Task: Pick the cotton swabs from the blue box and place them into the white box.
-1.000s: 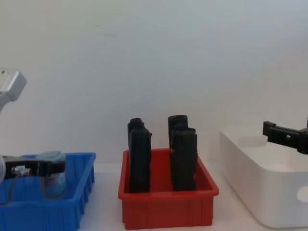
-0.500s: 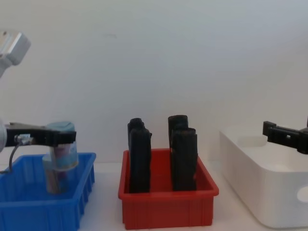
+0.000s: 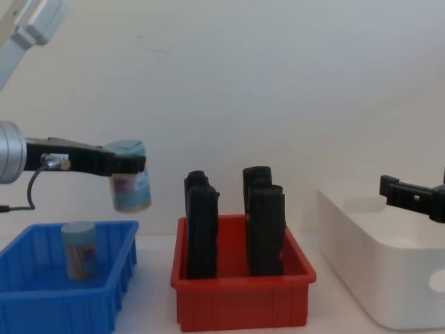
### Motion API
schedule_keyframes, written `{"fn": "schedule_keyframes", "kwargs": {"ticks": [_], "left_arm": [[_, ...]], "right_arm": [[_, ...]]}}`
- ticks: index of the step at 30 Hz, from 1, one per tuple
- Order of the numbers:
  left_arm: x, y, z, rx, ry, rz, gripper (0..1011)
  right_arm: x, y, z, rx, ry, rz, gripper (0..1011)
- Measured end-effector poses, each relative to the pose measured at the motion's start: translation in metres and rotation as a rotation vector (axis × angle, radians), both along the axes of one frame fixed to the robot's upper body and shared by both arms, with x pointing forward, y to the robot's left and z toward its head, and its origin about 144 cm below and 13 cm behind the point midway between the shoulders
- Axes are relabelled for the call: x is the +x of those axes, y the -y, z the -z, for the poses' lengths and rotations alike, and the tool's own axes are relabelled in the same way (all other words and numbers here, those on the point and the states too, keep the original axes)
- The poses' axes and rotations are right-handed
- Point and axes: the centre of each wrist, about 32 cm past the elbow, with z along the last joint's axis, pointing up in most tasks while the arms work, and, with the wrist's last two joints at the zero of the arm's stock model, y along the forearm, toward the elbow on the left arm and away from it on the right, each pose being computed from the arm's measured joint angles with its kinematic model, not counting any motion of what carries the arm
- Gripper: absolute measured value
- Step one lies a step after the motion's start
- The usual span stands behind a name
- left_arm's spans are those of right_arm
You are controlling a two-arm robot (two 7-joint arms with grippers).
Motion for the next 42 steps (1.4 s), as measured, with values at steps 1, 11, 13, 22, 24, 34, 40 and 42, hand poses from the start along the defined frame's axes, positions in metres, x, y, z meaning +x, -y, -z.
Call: {"fn": "schedule_keyframes", "kwargs": {"ticks": [1,11,13,22,24,34,40,42], "left_arm": [[0.0,0.0,-0.001,0.001,0.0,0.013,659],[0.008,0.007,-0.019,-0.001,0.001,0.167,660],[0.011,0.009,-0.022,-0.002,-0.003,0.201,660],[0.023,0.018,-0.036,-0.005,-0.022,0.353,659],[0.026,0.02,-0.038,-0.004,-0.026,0.376,659],[0.044,0.036,-0.052,0.002,-0.059,0.553,659],[0.054,0.045,-0.059,0.007,-0.076,0.639,659],[0.059,0.05,-0.062,0.01,-0.084,0.673,660]], "right_arm": [[0.0,0.0,0.0,0.0,0.0,0.0,1002],[0.0,0.0,0.0,0.0,0.0,0.0,1002],[0.0,0.0,0.0,0.0,0.0,0.0,1002],[0.0,0.0,0.0,0.0,0.0,0.0,1002],[0.0,0.0,0.0,0.0,0.0,0.0,1002],[0.0,0.0,0.0,0.0,0.0,0.0,1002],[0.0,0.0,0.0,0.0,0.0,0.0,1002],[0.0,0.0,0.0,0.0,0.0,0.0,1002]]}}
